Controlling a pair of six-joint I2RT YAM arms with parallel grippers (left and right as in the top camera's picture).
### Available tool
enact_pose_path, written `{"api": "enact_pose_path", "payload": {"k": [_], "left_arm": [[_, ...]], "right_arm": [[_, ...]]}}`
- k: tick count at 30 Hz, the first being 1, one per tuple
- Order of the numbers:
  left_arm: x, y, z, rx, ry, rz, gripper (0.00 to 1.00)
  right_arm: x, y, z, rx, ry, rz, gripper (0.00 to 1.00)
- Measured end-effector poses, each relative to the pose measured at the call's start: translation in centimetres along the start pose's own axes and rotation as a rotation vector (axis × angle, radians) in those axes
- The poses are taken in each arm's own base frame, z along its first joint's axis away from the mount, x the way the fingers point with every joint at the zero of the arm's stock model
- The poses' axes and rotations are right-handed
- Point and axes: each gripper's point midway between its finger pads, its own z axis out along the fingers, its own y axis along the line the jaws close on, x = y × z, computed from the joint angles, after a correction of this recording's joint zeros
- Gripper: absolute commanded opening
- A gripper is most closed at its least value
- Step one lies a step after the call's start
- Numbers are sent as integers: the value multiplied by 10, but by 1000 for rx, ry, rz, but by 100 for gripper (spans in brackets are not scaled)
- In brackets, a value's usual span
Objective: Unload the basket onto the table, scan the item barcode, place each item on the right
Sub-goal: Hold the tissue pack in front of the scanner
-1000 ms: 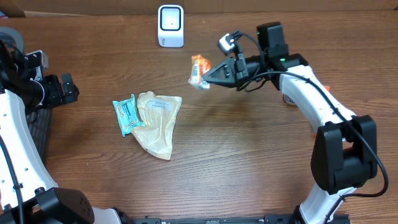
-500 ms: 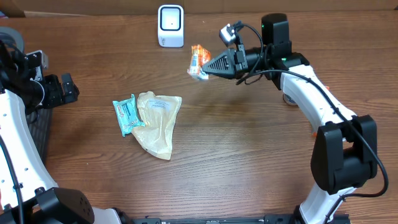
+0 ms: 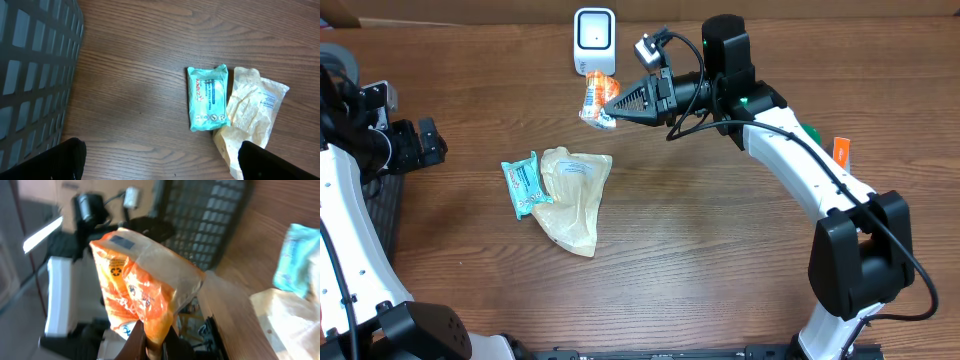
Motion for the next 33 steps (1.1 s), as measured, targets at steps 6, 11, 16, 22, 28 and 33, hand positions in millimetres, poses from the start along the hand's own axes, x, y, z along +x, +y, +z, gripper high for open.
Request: {"api": "enact_pose_path", "payload": {"k": [6, 11, 16, 22, 28, 33], "left_arm": [[0, 0, 0, 0, 0, 0, 100], [0, 0, 0, 1, 1, 0, 100], [0, 0, 0, 0, 0, 0, 100], [0, 0, 0, 0, 0, 0, 100], [0, 0, 0, 0, 0, 0, 100], [0, 0, 0, 0, 0, 0, 100]], "right_arm": [[16, -92, -16, 438, -124, 234, 4], [26, -124, -43, 736, -147, 230, 4], [-20, -64, -84, 968, -271, 47, 4], [-98, 38, -111, 1114, -549, -348, 4], [-177, 53, -94, 1303, -768, -728, 4], [-223, -5, -70, 1558, -742, -973, 4]]}}
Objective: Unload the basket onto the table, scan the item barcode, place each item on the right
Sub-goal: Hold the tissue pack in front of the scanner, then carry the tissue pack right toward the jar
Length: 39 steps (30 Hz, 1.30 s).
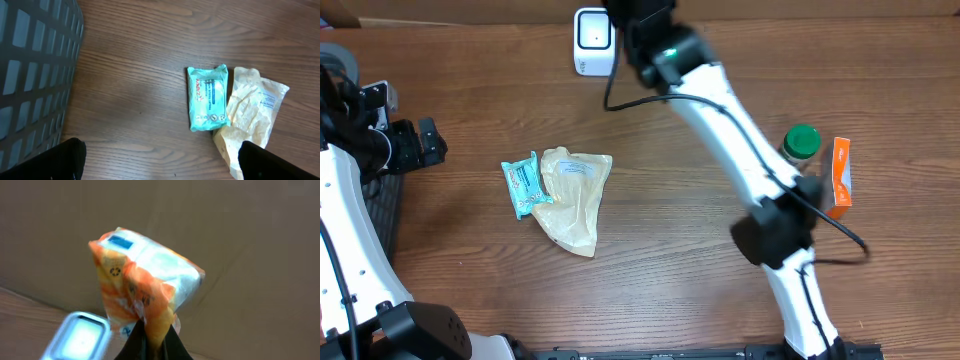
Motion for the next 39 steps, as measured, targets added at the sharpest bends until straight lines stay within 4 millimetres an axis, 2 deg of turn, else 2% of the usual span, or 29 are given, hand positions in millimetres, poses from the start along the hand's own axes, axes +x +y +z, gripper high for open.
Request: {"api": "enact_pose_path", "payload": {"k": [6, 13, 22, 35, 39], "left_arm": [[0, 0, 0, 0, 0, 0, 99], [0, 0, 0, 0, 0, 0, 100], [0, 0, 0, 0, 0, 0, 100], [0, 0, 0, 0, 0, 0, 100], [0, 0, 0, 0, 0, 0, 100]], "right_arm": [[59, 37, 56, 45, 19, -419, 4], [105, 73, 83, -47, 27, -751, 4], [116, 98, 90, -116, -28, -839, 4], [120, 107, 92, -154, -50, -870, 4], [121, 108, 92, -159, -47, -832, 4]]}}
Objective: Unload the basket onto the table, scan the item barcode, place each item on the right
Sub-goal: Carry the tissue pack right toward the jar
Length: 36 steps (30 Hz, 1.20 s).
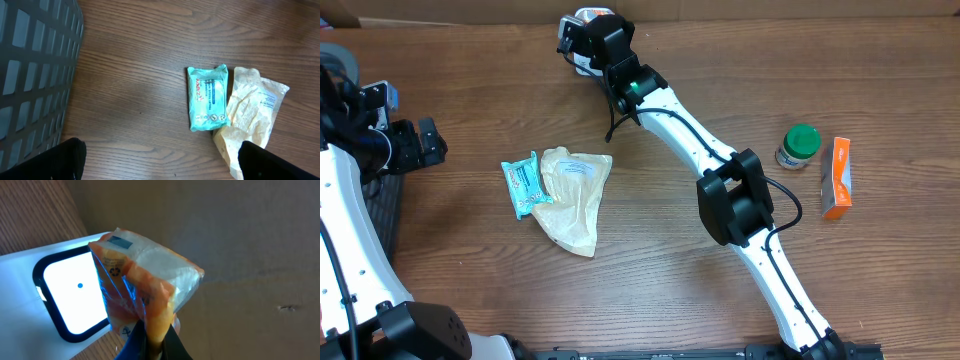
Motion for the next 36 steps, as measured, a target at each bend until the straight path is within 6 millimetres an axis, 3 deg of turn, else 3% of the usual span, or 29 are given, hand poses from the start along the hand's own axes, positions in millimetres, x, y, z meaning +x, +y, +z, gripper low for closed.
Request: {"api": "enact_pose_path", "payload": {"k": [6, 10, 12, 13, 18, 21, 24, 32, 36], "left_arm": [[0, 0, 0, 0, 0, 0, 100], [0, 0, 0, 0, 0, 0, 100], [0, 0, 0, 0, 0, 0, 100], [0, 0, 0, 0, 0, 0, 100], [0, 0, 0, 0, 0, 0, 100], [0, 0, 0, 0, 0, 0, 100], [0, 0, 0, 0, 0, 0, 100], [0, 0, 0, 0, 0, 0, 99], [0, 0, 0, 0, 0, 0, 100]], "right_arm": [[0, -5, -7, -21, 13, 211, 4], [-2, -26, -37, -76, 61, 414, 4], [-4, -54, -74, -109, 109, 598, 4], [-5, -61, -80, -107, 111, 628, 4], [15, -117, -188, -170, 273, 1013, 4], [54, -136, -239, -152, 424, 1204, 4], [104, -133, -259, -104, 621, 1338, 4], [231, -62, -238, 77, 1141, 1566, 4], [279, -28, -230, 152, 1275, 1624, 6]]}}
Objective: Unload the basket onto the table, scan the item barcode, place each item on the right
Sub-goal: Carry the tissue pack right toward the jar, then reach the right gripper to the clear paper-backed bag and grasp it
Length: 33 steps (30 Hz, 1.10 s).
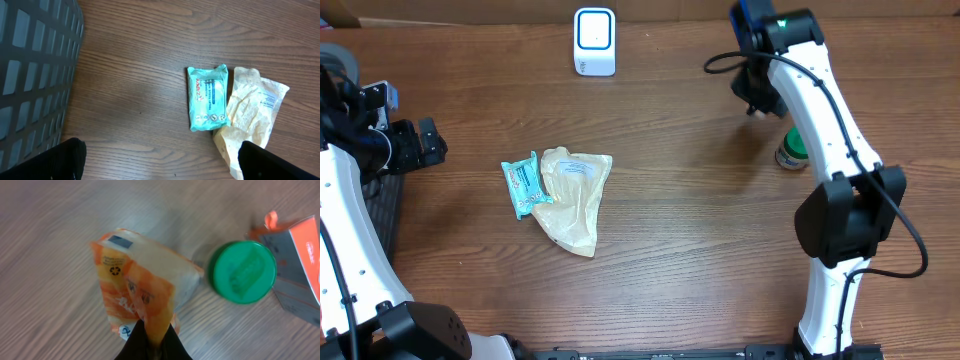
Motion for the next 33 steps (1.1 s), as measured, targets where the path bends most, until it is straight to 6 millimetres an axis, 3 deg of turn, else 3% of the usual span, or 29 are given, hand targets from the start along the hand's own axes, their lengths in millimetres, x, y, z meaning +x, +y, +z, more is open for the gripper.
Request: {"api": "enact_pose_path", "payload": {"k": [2, 5, 8, 11, 14, 21, 26, 30, 33], "left_arm": [[0, 0, 0, 0, 0, 0, 100], [0, 0, 0, 0, 0, 0, 99], [0, 0, 0, 0, 0, 0, 99], [0, 0, 0, 0, 0, 0, 100], [0, 0, 0, 0, 0, 0, 100], [0, 0, 0, 0, 1, 0, 100], [0, 0, 0, 0, 0, 0, 100], [0, 0, 0, 0, 1, 0, 99], [0, 0, 0, 0, 0, 0, 99]], "right_arm": [[0, -10, 28, 29, 21, 49, 22], [5, -26, 58, 72, 51, 90, 63], [11, -40, 75, 108, 86, 86, 72], [11, -41, 76, 99, 104, 51, 75], [15, -28, 69, 19, 159, -33, 76], [30, 40, 17, -362, 273, -270, 81], [80, 84, -9, -515, 331, -442, 82], [138, 114, -18, -573, 365, -576, 81], [193, 128, -15, -596, 410, -669, 70]]}}
